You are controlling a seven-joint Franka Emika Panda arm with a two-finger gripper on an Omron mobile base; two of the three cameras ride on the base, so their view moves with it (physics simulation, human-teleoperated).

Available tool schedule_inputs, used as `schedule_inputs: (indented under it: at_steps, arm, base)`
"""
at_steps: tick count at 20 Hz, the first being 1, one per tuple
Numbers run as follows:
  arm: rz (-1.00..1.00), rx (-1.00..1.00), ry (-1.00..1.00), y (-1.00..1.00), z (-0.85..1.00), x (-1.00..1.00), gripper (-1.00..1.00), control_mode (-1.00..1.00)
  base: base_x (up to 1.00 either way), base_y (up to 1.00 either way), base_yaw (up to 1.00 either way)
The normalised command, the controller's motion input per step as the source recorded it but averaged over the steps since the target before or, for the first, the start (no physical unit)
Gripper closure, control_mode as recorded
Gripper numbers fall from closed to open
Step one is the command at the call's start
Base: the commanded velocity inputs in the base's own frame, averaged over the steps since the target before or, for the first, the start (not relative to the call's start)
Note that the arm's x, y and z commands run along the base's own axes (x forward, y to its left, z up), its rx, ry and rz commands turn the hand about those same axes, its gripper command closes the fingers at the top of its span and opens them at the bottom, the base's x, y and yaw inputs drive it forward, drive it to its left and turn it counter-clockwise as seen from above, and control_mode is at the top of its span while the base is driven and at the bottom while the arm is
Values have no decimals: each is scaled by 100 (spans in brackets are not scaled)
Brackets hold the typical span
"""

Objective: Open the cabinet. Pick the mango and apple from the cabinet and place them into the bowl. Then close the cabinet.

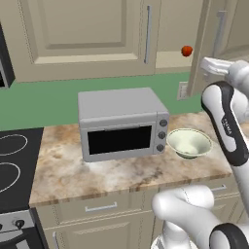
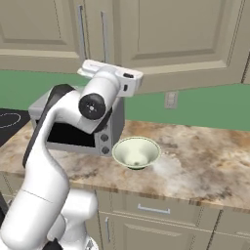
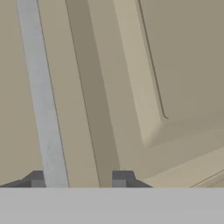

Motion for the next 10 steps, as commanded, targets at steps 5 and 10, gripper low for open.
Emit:
schedule_inputs:
  at_steps: [5,10]
  arm:
    - [1,9,0,-97,0,-62,100,-100]
    - [7,3,0,-80,0,-39,100,-100]
  base:
    - [0,0,0]
    - [0,0,0]
